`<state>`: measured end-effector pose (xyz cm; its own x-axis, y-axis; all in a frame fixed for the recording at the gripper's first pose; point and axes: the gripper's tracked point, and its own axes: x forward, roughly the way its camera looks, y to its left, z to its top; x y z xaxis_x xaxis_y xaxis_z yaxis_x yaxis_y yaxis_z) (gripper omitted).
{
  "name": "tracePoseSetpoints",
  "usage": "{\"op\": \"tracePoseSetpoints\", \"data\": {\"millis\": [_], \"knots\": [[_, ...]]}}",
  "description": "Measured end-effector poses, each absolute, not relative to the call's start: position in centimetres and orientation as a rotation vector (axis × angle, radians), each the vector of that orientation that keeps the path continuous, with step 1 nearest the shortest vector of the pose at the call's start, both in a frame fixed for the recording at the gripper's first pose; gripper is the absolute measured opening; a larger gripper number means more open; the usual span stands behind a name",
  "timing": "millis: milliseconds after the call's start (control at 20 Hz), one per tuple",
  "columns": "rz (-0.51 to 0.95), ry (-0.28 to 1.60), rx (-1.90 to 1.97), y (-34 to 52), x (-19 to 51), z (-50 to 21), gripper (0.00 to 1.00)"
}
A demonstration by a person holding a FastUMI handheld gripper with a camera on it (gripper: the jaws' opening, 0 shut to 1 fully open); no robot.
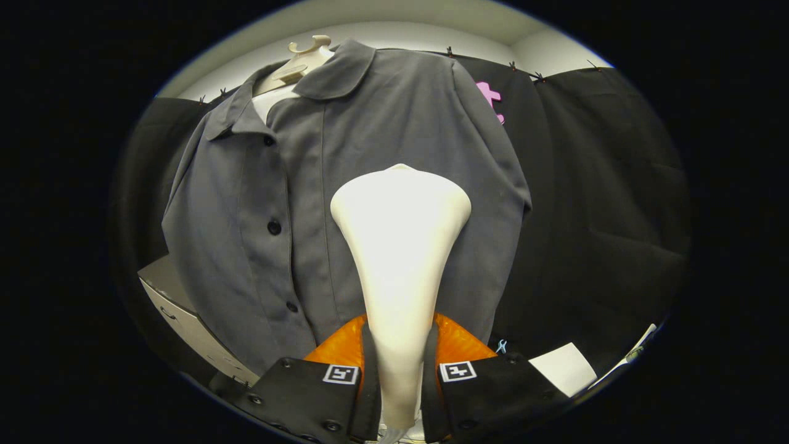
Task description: Iron the clothes twice with a garment steamer, once on the left side and once on the right side.
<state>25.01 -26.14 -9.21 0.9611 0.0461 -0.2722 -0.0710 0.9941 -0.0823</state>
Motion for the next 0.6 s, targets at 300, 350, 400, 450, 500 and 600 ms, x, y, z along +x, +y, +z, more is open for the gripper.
{"op": "tracePoseSetpoints", "data": {"millis": [300,350,400,450,500,600], "knots": [[0.052,0.347,-0.064,-27.4,23.9,-14.4,0.34],[0.05,0.358,-0.07,-27.6,23.8,-15.2,0.34],[0.049,0.369,-0.077,-27.8,23.7,-16.1,0.34],[0.049,0.381,-0.083,-27.9,23.6,-17.0,0.34],[0.051,0.394,-0.085,-28.2,23.2,-18.1,0.34],[0.05,0.427,-0.088,-28.4,23.0,-20.2,0.34]]}}
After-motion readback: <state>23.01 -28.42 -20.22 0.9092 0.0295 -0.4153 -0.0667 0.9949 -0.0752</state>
